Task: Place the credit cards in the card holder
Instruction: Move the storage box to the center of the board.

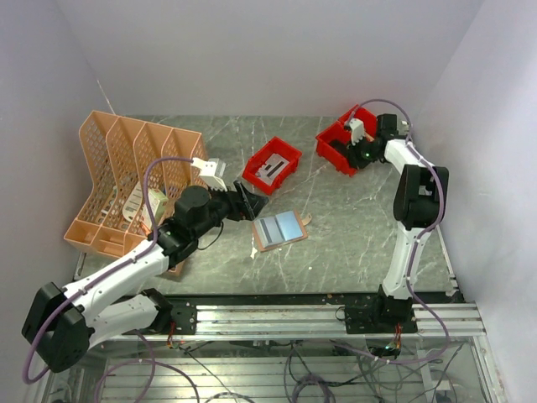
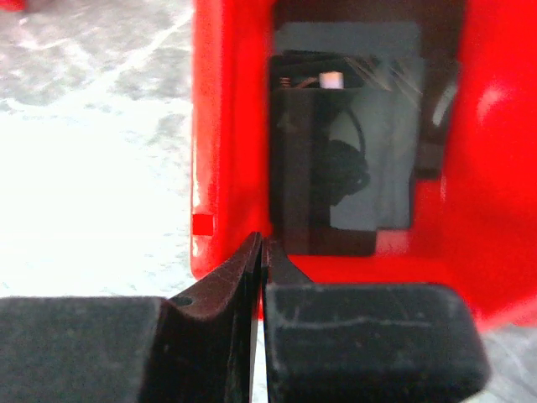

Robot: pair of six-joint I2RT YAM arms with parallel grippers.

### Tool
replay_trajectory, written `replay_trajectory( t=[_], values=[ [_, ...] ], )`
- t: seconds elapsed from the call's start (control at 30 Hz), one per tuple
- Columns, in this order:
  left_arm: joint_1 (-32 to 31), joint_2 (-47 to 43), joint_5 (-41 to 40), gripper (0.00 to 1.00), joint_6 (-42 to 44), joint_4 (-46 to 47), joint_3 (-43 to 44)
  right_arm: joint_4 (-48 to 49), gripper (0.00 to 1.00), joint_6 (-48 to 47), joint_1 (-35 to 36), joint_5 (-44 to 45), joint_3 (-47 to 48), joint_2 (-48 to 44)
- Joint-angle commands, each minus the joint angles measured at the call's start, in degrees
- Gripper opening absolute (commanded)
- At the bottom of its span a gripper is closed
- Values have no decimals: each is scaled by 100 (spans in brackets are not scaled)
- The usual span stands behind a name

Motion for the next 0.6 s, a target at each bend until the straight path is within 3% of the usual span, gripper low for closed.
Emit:
replay_trajectory(
  t=[0.0,0.3,0.57],
  values=[
    [34,85,-31,86,57,13,18,-421,4,-460,195,-475,-433,-383],
    [32,226,-20,86,76,54,33,-320,4,-116,942,-789,-1297,-970],
    [32,228,-26,86,85,33,-42,-412,6,259,1624,-807,-1288,-1024]
  ],
)
